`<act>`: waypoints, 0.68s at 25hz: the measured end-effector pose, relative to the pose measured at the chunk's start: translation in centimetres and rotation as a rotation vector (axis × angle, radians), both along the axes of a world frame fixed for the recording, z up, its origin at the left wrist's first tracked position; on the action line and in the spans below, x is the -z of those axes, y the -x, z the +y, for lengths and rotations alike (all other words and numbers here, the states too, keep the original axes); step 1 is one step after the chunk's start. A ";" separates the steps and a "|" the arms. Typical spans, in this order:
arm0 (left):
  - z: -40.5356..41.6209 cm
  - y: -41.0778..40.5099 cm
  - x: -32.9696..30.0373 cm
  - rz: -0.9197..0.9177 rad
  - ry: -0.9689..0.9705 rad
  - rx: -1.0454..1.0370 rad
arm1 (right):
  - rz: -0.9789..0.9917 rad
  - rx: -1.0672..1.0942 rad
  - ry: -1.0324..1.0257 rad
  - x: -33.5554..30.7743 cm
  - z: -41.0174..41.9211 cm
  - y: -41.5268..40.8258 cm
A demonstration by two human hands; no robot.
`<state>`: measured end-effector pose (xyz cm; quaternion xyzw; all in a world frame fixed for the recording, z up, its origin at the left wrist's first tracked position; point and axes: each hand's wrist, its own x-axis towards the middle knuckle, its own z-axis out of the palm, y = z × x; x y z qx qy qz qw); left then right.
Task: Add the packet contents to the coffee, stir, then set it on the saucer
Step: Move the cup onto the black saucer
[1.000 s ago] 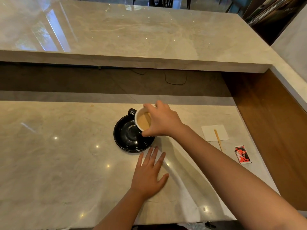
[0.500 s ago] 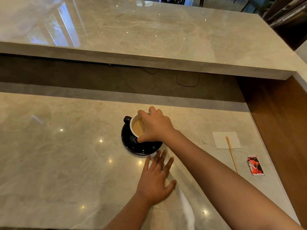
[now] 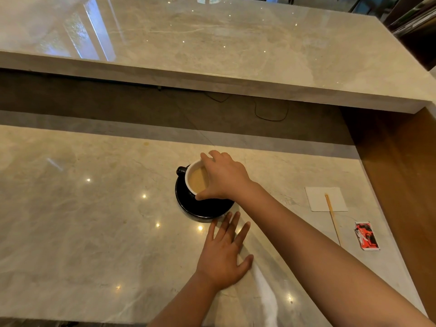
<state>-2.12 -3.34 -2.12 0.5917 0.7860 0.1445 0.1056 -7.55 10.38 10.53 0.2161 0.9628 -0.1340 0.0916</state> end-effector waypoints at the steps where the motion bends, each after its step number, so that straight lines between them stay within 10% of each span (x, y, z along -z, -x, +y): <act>1: 0.0 0.0 0.0 -0.004 0.002 -0.004 | 0.002 -0.012 0.010 0.0 0.0 -0.1; 17: 0.0 -0.2 0.1 0.006 -0.014 -0.002 | 0.042 -0.046 0.072 0.6 0.0 -1.0</act>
